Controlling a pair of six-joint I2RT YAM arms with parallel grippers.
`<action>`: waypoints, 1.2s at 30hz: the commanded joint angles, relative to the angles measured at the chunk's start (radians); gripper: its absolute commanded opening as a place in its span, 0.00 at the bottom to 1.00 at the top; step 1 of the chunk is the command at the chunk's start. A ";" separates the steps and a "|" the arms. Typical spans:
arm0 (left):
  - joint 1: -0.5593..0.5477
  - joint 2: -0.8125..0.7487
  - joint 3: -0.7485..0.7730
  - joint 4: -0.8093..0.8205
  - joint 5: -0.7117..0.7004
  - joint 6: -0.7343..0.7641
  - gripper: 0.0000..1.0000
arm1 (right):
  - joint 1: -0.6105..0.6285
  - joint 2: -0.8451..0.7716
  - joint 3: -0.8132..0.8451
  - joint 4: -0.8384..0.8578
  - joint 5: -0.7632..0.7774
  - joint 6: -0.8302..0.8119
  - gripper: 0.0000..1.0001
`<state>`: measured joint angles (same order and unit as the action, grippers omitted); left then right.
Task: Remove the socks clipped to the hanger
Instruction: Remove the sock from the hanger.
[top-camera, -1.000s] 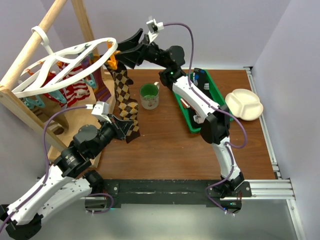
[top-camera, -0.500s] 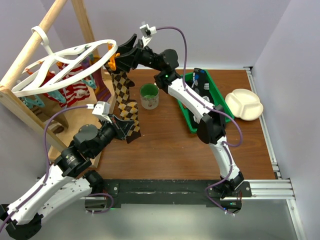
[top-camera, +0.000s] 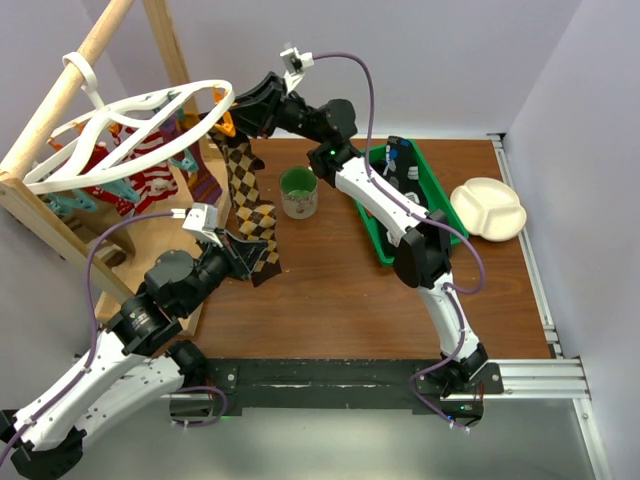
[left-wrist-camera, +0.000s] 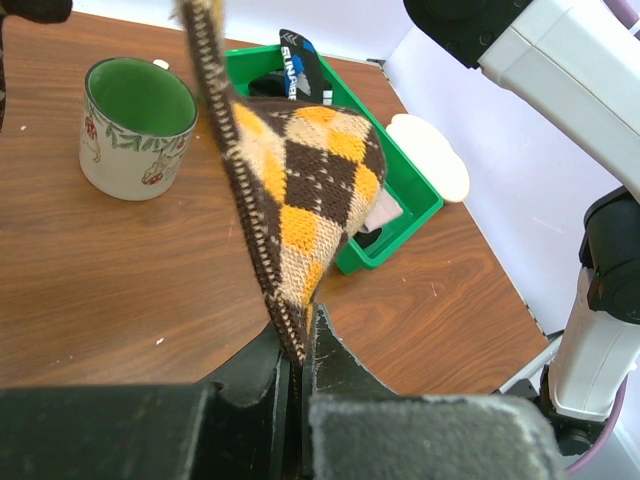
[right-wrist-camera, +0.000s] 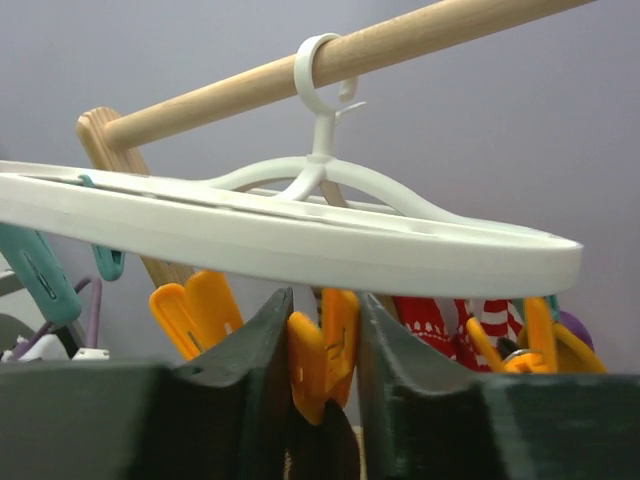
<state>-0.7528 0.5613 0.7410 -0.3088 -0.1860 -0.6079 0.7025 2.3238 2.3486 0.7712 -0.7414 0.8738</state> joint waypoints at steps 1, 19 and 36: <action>0.007 -0.011 0.005 0.028 0.014 0.017 0.00 | 0.009 -0.046 0.035 0.023 0.028 0.004 0.18; 0.006 -0.018 0.006 0.028 0.014 0.019 0.00 | 0.014 -0.122 -0.081 -0.003 0.040 -0.059 0.69; 0.007 0.008 0.017 0.069 0.052 0.068 0.00 | -0.003 -0.397 -0.527 -0.233 0.226 -0.285 0.86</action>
<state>-0.7528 0.5545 0.7399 -0.3038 -0.1722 -0.5835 0.7101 2.0434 1.9125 0.6212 -0.6205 0.6765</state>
